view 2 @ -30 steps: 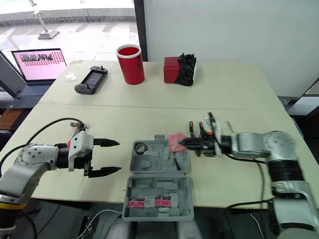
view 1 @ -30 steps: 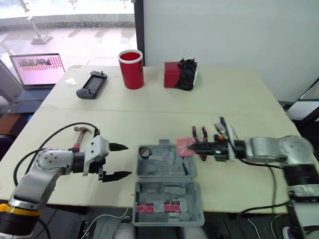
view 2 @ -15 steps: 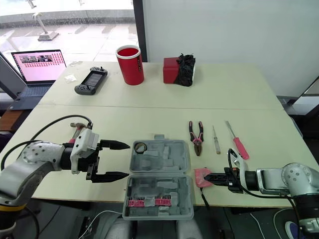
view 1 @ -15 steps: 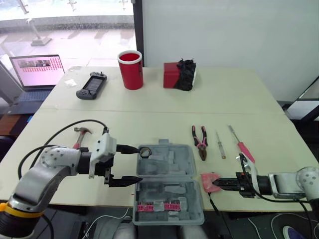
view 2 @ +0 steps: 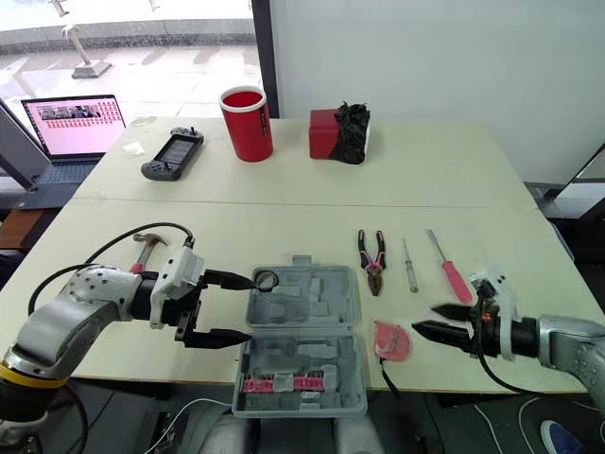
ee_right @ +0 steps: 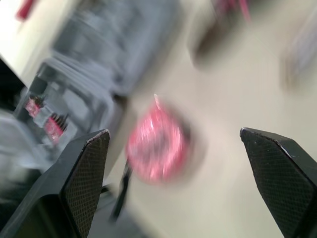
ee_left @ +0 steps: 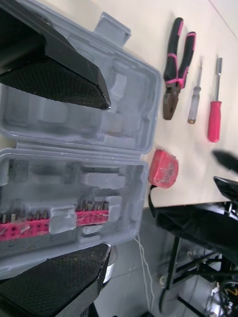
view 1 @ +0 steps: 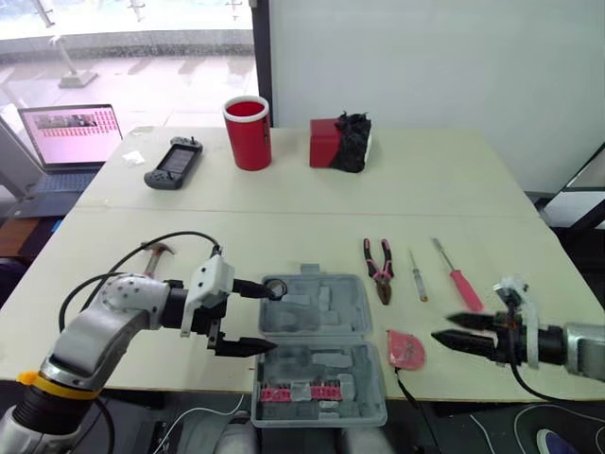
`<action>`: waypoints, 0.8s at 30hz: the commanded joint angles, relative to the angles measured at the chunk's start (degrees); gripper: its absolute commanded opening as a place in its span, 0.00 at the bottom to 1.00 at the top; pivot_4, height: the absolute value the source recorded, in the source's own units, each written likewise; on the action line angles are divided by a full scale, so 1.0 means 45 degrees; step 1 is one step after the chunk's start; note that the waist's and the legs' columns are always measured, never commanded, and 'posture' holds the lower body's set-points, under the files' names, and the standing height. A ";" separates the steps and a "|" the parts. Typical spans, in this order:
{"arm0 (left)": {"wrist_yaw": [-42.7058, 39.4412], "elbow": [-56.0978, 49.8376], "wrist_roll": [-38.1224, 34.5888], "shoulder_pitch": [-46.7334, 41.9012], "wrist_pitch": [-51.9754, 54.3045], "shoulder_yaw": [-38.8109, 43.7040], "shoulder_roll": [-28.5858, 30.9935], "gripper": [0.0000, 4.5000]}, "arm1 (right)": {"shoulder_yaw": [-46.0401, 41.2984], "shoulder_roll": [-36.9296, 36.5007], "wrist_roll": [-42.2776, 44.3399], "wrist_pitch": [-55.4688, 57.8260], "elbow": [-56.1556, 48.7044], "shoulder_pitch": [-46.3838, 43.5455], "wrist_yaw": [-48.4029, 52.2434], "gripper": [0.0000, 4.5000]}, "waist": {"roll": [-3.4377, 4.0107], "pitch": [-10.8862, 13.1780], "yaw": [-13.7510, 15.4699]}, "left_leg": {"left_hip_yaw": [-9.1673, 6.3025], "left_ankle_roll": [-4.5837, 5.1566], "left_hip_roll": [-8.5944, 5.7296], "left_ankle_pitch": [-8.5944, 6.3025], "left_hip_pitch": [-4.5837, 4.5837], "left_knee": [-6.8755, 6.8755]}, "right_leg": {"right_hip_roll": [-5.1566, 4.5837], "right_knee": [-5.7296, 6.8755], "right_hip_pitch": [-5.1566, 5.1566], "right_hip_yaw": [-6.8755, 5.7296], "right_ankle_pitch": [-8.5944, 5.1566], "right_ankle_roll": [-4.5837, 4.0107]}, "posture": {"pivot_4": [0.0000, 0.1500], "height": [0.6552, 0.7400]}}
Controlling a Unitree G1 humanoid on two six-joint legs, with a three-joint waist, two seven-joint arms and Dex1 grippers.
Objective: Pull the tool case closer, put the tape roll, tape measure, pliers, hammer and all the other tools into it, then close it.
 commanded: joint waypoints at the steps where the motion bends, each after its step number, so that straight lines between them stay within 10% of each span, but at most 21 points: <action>1: -0.0218 -0.0108 0.0060 -0.0055 -0.0347 0.0063 0.0081 1.00 | 0.1006 -0.0126 -0.2243 -0.2340 0.0287 -0.0547 0.0725 0.99 | 0.0000 0.0000 0.0003 | -0.0001 0.0000 0.0000 0.0000 0.0000 0.0004 | -0.0002 -0.0001 0.0002 0.0001 0.0021 -0.0034 | 1.00 1.00; 11: 0.0165 -0.0101 0.0179 -0.0120 -0.0323 0.0086 -0.0051 1.00 | 0.3657 0.0690 -0.6195 -0.7688 0.2136 -0.1976 0.1880 0.99 | 0.0003 0.0002 -0.0030 | -0.0002 -0.0001 -0.0001 0.0001 0.0015 -0.0001 | -0.0004 0.0001 0.0024 -0.0002 0.0024 -0.0027 | 1.00 1.00; 24: 0.0253 -0.0331 0.0195 0.0079 -0.0279 0.0169 0.0114 1.00 | 0.4095 0.1826 -0.6902 -0.6541 0.2144 -0.2349 0.1008 0.99 | 0.0003 0.0001 -0.0074 | -0.0004 -0.0001 -0.0003 0.0001 0.0050 0.0012 | -0.0007 0.0013 0.0063 -0.0003 0.0024 -0.0036 | 1.00 1.00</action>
